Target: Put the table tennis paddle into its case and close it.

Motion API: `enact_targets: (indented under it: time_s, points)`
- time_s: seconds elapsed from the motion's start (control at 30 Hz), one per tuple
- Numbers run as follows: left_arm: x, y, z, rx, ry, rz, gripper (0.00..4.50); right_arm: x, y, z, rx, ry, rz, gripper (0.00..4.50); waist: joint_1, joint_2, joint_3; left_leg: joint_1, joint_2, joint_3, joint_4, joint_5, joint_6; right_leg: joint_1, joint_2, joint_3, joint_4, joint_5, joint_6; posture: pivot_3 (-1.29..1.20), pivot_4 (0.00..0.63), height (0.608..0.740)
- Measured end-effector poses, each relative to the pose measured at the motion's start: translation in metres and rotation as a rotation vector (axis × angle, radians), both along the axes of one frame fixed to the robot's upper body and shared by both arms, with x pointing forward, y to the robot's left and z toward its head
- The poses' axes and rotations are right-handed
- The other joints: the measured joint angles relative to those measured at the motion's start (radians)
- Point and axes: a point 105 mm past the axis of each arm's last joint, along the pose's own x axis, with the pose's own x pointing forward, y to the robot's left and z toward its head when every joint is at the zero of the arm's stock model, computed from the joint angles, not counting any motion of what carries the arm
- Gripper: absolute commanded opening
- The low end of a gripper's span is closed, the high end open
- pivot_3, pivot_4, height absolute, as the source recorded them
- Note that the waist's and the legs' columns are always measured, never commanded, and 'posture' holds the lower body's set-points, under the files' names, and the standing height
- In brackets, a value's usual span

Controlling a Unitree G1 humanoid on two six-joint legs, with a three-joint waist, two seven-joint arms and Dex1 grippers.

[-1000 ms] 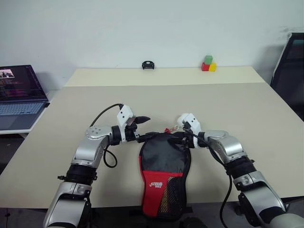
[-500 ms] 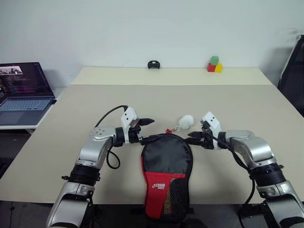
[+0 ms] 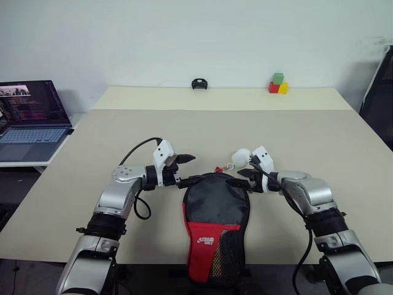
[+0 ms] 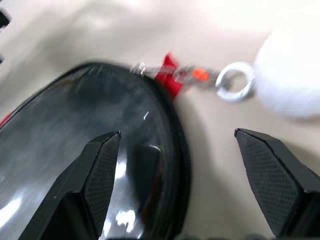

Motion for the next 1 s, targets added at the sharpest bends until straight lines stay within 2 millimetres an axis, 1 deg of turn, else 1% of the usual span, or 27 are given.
enact_targets:
  time_s: [0.1,0.2,0.27,0.53,0.57,1.0]
  points:
    - [-0.001,0.002,-0.003,0.003,0.006,0.007,4.5,0.007,0.007,-0.001,-0.02,-0.017,0.008,3.97,-0.005,0.0,0.0,0.001,0.0,0.001,0.0,0.0,0.0,0.0,0.0,0.001,0.001,0.0,0.0,0.0,0.15,0.74]
    - [-0.002,0.003,-0.002,0.008,0.002,0.01,4.5,0.012,0.011,-0.002,-0.057,-0.04,0.024,3.36,-0.008,0.0,0.0,0.002,0.0,0.001,0.001,0.0,0.0,0.001,0.0,0.001,0.003,0.0,0.0,0.0,0.15,0.74]
    - [-0.002,0.004,-0.002,0.012,-0.003,0.013,4.5,0.013,0.01,-0.004,-0.075,-0.05,0.028,2.67,-0.009,0.0,0.0,0.003,0.0,0.001,0.001,0.0,0.0,0.001,0.0,0.001,0.003,0.0,0.0,0.0,0.15,0.74]
    - [-0.003,0.009,-0.003,0.024,-0.004,0.032,4.5,0.007,0.022,-0.003,-0.113,-0.089,0.12,0.1,-0.013,-0.001,-0.001,0.003,0.0,0.001,0.001,0.0,0.0,0.001,0.0,0.001,0.006,0.0,0.0,0.0,0.15,0.74]
    - [-0.004,0.009,-0.003,0.024,-0.004,0.032,4.5,0.007,0.023,-0.002,-0.12,-0.097,0.126,0.04,-0.013,-0.001,-0.001,0.003,0.0,0.001,0.001,0.0,0.0,0.001,0.0,0.001,0.006,0.0,0.0,0.0,0.15,0.74]
    - [-0.004,0.013,-0.005,0.03,0.005,0.047,4.5,0.007,0.025,0.001,-0.166,-0.154,0.141,0.04,-0.015,-0.001,-0.001,0.003,0.0,0.001,0.001,-0.001,0.001,0.0,0.0,0.002,0.007,0.0,0.0,0.0,0.15,0.74]
